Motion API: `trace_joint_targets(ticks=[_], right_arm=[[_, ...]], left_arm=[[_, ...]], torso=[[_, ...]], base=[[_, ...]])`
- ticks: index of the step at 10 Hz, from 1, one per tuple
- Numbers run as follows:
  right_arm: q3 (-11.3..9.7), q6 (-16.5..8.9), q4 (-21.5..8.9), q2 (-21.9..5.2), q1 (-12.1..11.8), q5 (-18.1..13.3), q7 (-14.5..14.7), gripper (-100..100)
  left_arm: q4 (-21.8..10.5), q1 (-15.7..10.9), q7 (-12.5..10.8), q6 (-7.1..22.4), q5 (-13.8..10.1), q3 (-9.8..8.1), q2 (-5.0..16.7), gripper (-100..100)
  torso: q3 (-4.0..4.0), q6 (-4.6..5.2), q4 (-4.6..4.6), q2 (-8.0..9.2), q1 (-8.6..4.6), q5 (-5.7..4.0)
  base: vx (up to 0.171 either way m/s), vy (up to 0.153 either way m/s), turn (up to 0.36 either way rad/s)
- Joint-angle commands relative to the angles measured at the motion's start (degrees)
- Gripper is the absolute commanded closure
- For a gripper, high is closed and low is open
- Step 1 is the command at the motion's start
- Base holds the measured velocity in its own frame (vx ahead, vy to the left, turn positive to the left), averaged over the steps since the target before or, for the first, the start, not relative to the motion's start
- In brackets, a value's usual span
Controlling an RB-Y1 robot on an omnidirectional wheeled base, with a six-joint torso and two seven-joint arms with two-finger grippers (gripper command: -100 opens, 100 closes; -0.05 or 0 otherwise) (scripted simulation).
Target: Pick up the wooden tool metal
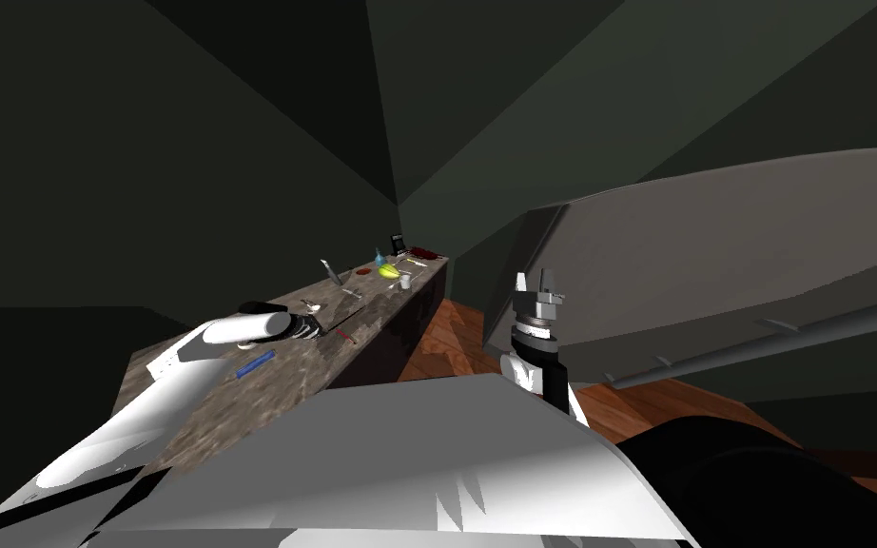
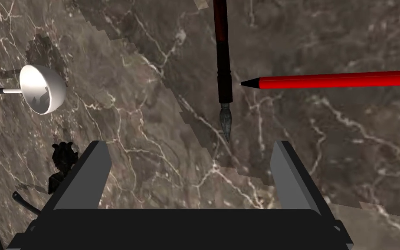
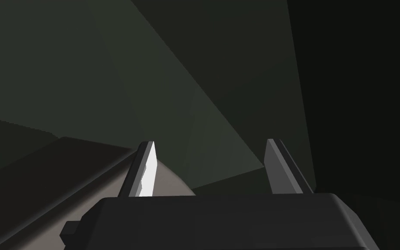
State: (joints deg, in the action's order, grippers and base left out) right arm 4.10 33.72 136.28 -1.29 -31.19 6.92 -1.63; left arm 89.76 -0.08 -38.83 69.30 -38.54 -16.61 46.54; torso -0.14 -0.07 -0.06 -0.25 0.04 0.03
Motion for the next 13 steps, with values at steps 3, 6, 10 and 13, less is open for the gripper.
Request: trace_joint_targets(ticks=[3, 6, 10, 13], right_arm=[[0.0, 0.0, 0.0, 0.0, 0.0, 0.0, 0.0, 0], [0.0, 0.0, 0.0, 0.0, 0.0, 0.0, 0.0, 0], [0.0, 0.0, 0.0, 0.0, 0.0, 0.0, 0.0, 0], [0.0, 0.0, 0.0, 0.0, 0.0, 0.0, 0.0, 0]], left_arm=[[-2.4, -0.6, -2.4, 6.0, -2.2, -1.08, 0.6, -100], [-3.5, -1.0, -3.5, 9.7, -3.1, -1.45, 0.8, -100], [-6.1, -1.7, -6.0, 15.8, -5.3, -2.32, 1.1, -100], [-7.8, -2.0, -7.6, 20.1, -6.6, -2.8, 1.2, -100]], torso=[[0.0, 0.0, 0.0, 0.0, 0.02, 0.01], [-0.01, 0.02, 0.0, -0.02, 0.02, 0.01], [0.0, 0.01, 0.0, 0.0, -0.04, -0.01], [-0.05, 0.0, -0.02, -0.09, 0.07, 0.02]], base=[[0.061, 0.019, -0.082], [0.055, 0.017, -0.07], [0.061, 0.012, -0.078], [0.077, 0.029, -0.071]])
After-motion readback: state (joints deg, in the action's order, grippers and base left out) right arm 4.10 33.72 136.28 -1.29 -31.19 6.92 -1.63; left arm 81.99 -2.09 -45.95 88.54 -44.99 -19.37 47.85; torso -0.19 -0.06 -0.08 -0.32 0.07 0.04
